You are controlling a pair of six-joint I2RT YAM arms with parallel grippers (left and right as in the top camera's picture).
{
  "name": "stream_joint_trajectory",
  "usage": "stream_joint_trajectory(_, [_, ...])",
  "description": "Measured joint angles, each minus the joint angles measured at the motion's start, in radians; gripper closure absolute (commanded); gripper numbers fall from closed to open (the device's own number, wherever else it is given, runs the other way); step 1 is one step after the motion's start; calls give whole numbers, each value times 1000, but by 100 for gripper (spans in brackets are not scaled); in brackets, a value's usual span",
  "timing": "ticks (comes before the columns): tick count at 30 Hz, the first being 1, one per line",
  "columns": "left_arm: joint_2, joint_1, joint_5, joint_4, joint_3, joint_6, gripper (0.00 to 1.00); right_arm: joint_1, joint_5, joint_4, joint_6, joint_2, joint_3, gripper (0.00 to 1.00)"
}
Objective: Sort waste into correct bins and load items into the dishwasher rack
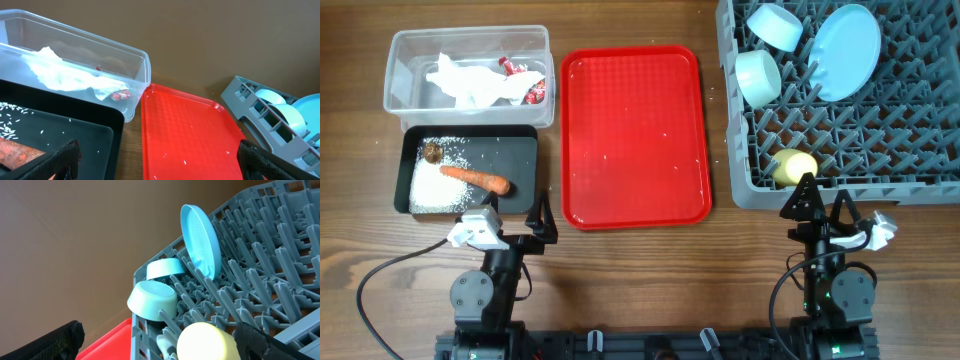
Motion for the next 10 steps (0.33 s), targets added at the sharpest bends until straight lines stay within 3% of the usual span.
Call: stream_joint_trajectory(10, [0, 0, 0, 0, 0, 0, 0, 0, 0, 0, 0, 0, 0, 0])
